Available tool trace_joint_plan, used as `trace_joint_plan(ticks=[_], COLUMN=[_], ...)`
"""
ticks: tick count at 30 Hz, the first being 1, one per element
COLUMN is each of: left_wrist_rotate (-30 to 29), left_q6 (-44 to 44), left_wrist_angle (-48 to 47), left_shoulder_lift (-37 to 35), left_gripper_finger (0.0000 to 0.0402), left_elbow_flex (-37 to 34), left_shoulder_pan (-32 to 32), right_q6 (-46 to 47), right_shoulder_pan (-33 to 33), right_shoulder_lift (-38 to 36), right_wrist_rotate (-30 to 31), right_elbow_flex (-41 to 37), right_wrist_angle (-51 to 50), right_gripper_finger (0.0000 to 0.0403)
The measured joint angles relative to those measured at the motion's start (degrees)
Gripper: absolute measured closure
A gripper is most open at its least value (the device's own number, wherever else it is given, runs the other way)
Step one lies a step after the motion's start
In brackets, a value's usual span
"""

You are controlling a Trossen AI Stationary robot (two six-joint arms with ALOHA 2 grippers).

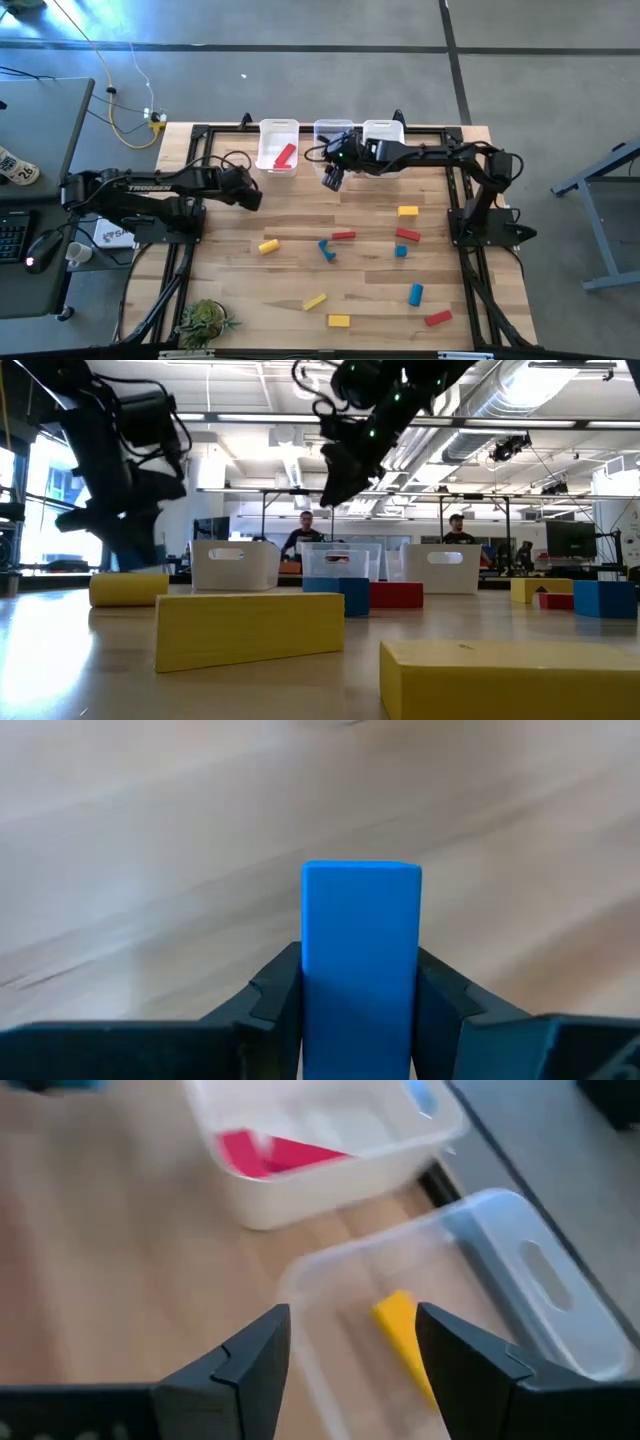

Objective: Sort & place blocks by color
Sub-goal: Put the blue block into the right white bin

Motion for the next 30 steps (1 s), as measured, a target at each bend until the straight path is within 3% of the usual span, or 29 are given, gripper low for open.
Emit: trace_joint_plan(ticks=[10, 17, 24, 30], left_wrist_rotate=[5.96, 6.47, 4.9, 2.15], left_q6=[9.11, 20.51, 28.39, 32.23], left_wrist_angle=[21.13, 32.37, 35.12, 36.96], left_shoulder_lift=[-3.02, -2.8, -2.8, -2.8], left_gripper_finger=[0.0297, 0.0297, 0.0297, 0.0292], left_elbow_flex=[0.02, 0.05, 0.09, 0.12], left_shoulder_pan=[-3.36, -7.1, -10.86, -14.01], right_q6=[1.27, 0.87, -1.72, -3.64], right_shoulder_pan=[4.44, 5.6, 5.7, 5.7], right_shoulder_lift=[-2.98, -2.99, -3.0, -3.01], right_wrist_rotate=[-15.88, -24.34, -32.07, -31.74], right_elbow_flex=[0.02, 0.0, 0.02, 0.02], right_wrist_angle=[0.17, 4.09, 9.54, 12.94], right_gripper_finger=[0.0199, 0.0199, 0.0199, 0.0199])
